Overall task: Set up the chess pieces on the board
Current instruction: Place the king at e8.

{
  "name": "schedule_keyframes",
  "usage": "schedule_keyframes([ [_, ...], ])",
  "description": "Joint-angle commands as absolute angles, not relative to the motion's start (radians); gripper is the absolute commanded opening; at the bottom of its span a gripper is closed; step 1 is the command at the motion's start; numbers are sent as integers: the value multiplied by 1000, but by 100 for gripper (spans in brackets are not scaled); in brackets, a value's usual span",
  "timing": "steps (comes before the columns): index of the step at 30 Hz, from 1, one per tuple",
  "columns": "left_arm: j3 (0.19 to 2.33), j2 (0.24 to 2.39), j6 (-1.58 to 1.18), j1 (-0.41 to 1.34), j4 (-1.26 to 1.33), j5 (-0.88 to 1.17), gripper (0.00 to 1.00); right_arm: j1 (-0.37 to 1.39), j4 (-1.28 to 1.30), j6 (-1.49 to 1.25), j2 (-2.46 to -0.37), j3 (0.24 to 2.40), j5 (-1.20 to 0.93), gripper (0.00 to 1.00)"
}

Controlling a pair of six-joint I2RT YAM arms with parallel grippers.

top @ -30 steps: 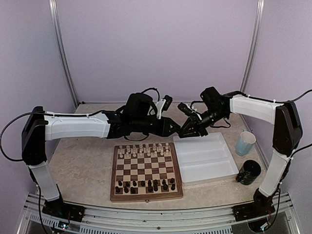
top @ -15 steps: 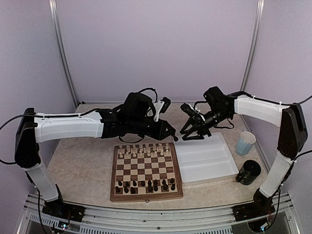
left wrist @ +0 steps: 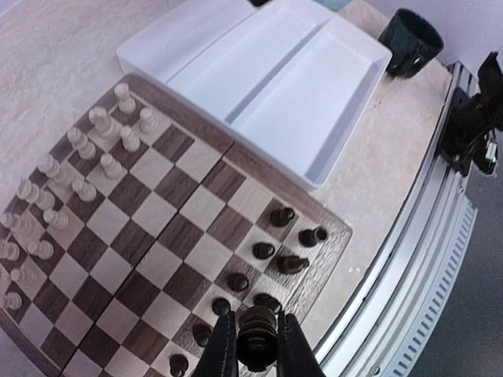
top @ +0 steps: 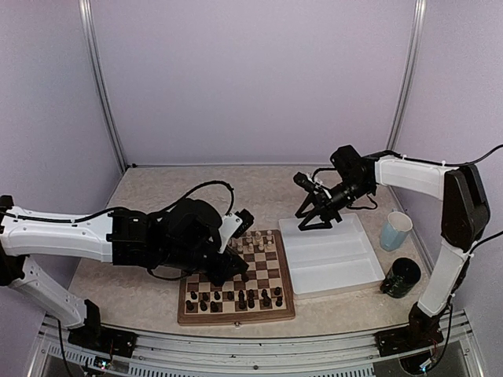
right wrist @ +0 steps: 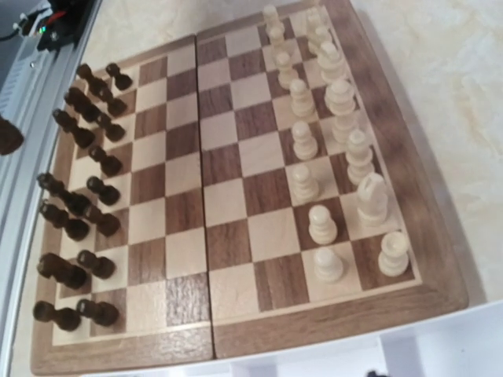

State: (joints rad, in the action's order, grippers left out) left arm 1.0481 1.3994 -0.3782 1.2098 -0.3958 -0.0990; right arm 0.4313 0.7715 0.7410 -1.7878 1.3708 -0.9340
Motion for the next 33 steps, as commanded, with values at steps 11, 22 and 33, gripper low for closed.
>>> schedule_keyframes([
  [11,937,1413,-437,1292,-446,-195,3,428,800,742,-1801,1392,-907,64],
  [22,923,1473,-425,1314,-437,-196,1,428,817,746,-1810,1398,-913,99],
  [33,905,1506,-430,1316,-420,-230,1,428,830,747,-1818,1407,-920,99],
])
